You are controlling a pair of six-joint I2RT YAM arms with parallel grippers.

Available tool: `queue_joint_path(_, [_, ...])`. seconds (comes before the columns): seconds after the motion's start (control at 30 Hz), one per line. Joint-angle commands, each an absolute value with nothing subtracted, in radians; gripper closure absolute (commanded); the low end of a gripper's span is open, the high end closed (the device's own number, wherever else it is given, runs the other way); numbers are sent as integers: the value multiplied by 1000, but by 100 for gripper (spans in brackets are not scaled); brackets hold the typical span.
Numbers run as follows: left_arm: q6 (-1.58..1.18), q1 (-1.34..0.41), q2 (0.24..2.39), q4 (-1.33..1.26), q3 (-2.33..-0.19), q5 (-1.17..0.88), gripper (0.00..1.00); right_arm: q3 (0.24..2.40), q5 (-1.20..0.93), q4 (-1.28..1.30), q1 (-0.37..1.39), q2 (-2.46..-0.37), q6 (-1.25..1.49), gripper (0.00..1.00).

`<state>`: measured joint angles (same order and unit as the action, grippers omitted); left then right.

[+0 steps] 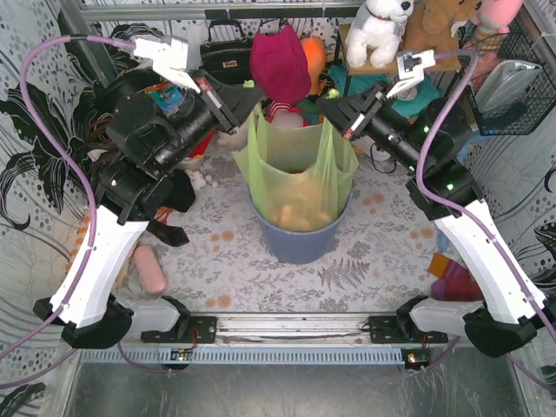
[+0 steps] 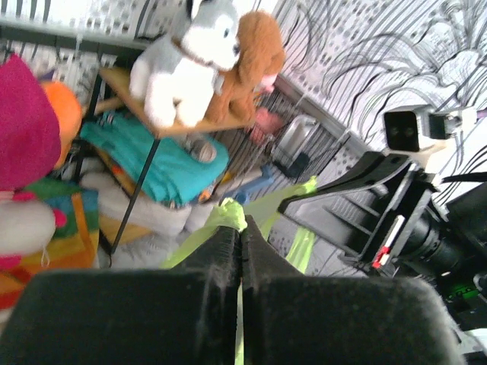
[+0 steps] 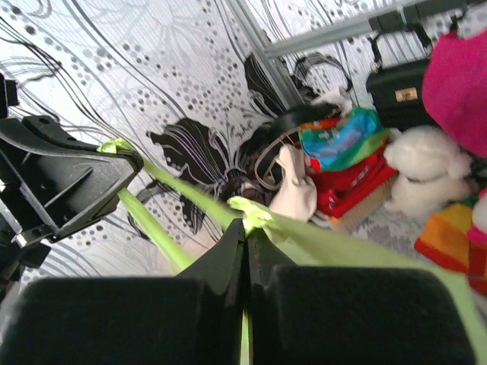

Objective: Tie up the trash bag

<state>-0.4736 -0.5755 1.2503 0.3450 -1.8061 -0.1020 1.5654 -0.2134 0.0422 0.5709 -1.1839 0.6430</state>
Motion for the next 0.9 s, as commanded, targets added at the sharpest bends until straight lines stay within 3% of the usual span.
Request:
queue_joint_path(0.0, [-444,-569,1318,325,-2030,-133,97,1769,-255,-3,571,-1251,639,100])
queue_joint_path(0.13, [-445,-569,1357,366,-2140,-146,97,1925,-297,105,572,-1318,630,100])
queue_joint_path(0.33, [-423,-569,1297,376,-2038,-98,96,1753,-282,60,572,-1239,663,100])
queue_joint_path(0.47, [-458,-569,1231,365,-1850,-52,80,1608,-254,26,571,-1181,681,100])
queue_joint_path(0.5, [-466,-569,1213,358,-1824,-48,74,1596,-250,28,571,-1176,678,98])
queue_joint_path(0.67, [-485,-569,1163,351,-1788,-65,47,1695,-248,126,572,-1195,619,65])
queue_joint_path(0.87, [-493,-569,1139,401,-1847,-90,33,1827,-217,269,571,-1218,548,52])
